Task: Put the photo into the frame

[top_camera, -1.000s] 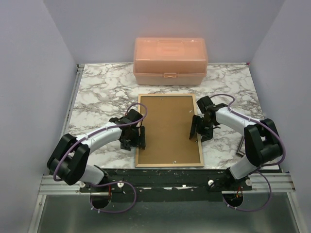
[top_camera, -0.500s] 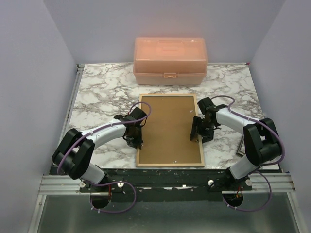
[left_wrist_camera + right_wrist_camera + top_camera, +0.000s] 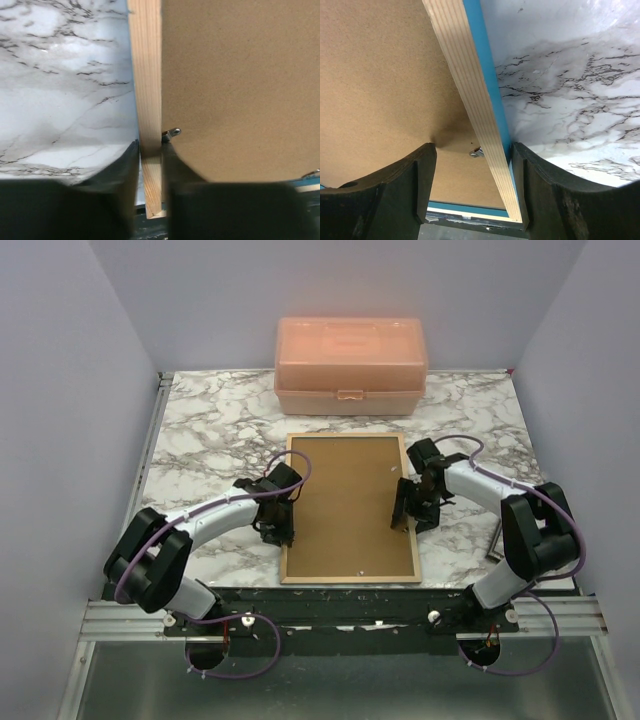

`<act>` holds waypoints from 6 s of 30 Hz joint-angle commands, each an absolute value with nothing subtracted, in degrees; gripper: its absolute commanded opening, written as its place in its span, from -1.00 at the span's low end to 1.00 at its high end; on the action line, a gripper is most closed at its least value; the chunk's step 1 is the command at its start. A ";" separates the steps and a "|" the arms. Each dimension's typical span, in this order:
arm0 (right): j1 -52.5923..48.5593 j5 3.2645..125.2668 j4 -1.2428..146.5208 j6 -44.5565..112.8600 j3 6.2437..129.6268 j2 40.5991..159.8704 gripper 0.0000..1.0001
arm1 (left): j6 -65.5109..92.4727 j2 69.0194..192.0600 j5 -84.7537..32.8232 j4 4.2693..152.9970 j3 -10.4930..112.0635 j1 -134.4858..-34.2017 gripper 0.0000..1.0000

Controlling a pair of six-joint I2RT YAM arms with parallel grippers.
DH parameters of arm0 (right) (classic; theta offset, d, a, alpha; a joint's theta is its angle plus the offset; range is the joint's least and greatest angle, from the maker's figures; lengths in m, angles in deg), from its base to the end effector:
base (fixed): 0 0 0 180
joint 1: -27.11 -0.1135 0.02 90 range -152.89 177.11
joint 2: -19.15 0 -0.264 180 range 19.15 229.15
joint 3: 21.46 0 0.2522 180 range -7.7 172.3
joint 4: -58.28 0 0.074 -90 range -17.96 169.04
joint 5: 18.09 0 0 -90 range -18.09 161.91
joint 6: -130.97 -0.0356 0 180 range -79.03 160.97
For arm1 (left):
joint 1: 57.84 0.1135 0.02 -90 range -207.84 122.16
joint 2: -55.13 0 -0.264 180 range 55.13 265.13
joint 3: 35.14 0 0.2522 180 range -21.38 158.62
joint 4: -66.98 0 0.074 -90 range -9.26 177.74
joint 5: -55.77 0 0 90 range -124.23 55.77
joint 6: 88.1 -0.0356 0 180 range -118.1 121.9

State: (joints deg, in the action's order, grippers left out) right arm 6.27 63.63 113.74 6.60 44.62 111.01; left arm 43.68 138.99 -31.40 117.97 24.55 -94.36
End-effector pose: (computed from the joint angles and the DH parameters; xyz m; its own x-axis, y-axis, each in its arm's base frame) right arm 0.2527 0.1017 0.1597 -0.9727 0.2275 -0.0454 0.2139 0.9554 0.2035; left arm 0.1998 -0.1501 0.1668 -0.9821 -0.1008 -0.1592 -0.0668 0.9762 -0.2062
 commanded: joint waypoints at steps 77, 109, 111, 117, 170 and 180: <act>11.99 69.22 117.43 10.96 75.57 132.05 0.77 | 41.04 136.48 -25.69 116.01 27.96 -89.31 0.83; 11.22 68.60 117.43 12.11 71.71 131.30 0.32 | 40.05 138.93 -26.34 115.28 25.76 -89.31 0.71; 11.21 67.70 117.42 11.96 71.75 131.30 0.37 | 40.02 139.07 -26.32 115.20 25.56 -89.31 0.71; 11.21 67.51 117.27 11.71 70.80 130.99 0.25 | 39.96 139.10 -26.42 114.93 25.07 -89.31 0.71; 14.83 52.55 113.19 10.62 61.42 122.75 0.51 | 44.52 140.63 -14.86 107.30 22.08 -92.10 0.68; 15.32 55.05 113.47 11.46 59.63 122.05 0.53 | 41.63 141.29 -18.92 111.36 26.91 -87.61 0.86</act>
State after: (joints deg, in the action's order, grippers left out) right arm 15.58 56.18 112.18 11.08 60.37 122.81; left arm 43.48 139.45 -18.46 110.15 23.74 -90.12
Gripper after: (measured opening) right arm 0.759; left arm 0.914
